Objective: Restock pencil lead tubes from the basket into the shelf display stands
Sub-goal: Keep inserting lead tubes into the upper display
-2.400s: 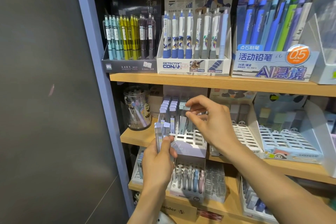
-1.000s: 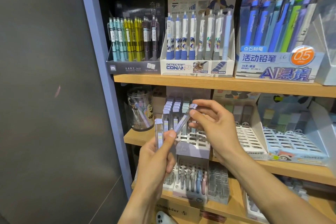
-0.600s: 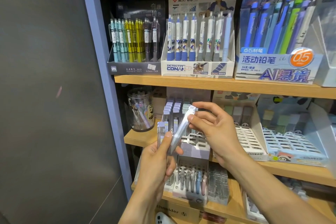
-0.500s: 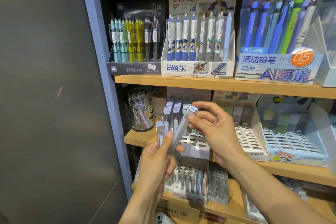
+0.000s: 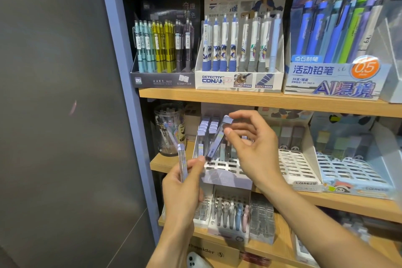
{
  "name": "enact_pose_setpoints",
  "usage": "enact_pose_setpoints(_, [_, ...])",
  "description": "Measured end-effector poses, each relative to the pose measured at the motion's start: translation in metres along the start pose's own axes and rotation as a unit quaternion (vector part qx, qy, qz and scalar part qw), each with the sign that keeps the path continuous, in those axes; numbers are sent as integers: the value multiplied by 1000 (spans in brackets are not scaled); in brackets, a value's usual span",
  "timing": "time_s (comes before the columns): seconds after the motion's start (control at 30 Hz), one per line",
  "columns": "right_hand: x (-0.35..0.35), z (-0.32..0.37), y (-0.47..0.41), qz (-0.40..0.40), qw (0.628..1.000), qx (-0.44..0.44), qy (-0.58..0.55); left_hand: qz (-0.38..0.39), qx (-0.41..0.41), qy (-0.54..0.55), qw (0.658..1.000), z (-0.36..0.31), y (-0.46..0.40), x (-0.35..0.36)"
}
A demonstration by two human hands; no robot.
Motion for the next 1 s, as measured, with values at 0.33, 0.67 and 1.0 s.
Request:
enact_pose_setpoints(0.33, [-2, -19, 3, 28, 990, -68, 121, 10, -64, 20, 998, 4, -2, -4])
enact_pose_setpoints(0.67, [12, -25, -4, 130, 953, -139, 234, 47, -2, 24, 999, 0, 0, 1])
enact_pose_setpoints(1.0, [6, -27, 2, 141, 935, -129, 297, 57, 71, 40, 995, -6, 4, -1])
Point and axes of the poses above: each hand's wrist, its own y-axis away from the middle knuckle, its own x-axis out of the palm, z = x × y, the point moved 2 cm from there along -y, towards the middle knuckle, and after that the axes turned 11 degrees about -y, right-handed, at the moved point
